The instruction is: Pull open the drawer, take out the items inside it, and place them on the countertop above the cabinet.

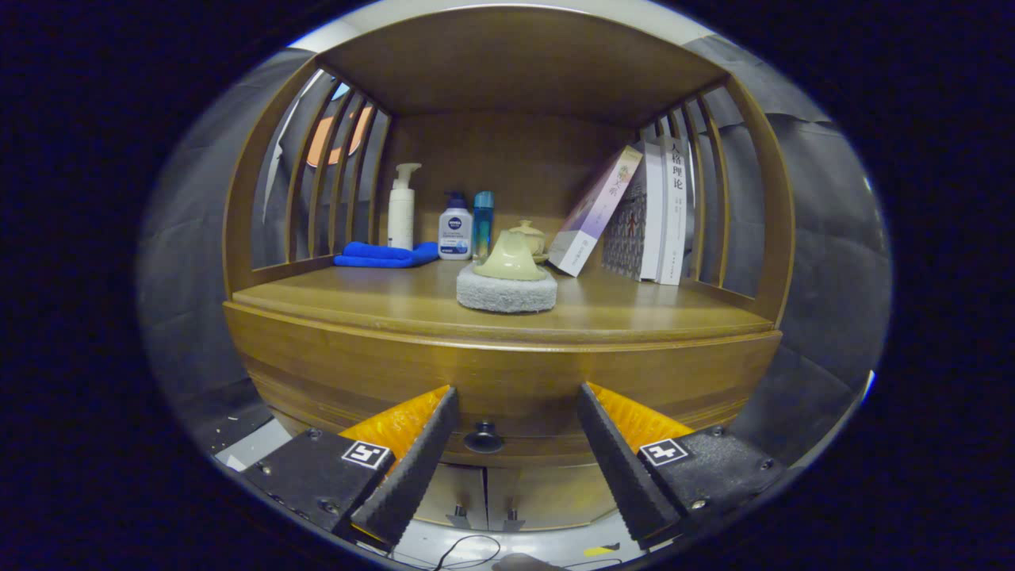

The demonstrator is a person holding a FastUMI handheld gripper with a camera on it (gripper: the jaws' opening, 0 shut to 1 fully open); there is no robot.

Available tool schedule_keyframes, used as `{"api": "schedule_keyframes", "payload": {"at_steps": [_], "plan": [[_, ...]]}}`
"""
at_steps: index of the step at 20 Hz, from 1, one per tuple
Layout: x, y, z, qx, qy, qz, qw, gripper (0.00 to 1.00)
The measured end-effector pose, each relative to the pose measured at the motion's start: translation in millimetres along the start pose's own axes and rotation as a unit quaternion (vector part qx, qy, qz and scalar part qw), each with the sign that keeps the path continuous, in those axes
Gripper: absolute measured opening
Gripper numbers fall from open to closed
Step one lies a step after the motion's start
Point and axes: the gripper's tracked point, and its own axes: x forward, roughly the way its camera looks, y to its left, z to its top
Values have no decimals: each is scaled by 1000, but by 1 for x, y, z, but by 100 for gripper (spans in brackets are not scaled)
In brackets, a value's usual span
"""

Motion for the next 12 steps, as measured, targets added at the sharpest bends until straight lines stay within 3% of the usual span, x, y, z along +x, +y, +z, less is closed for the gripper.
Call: {"api": "schedule_keyframes", "payload": {"at_steps": [12], "plan": [[-183, -15, 101, 23, -135, 33, 990, 99]]}}
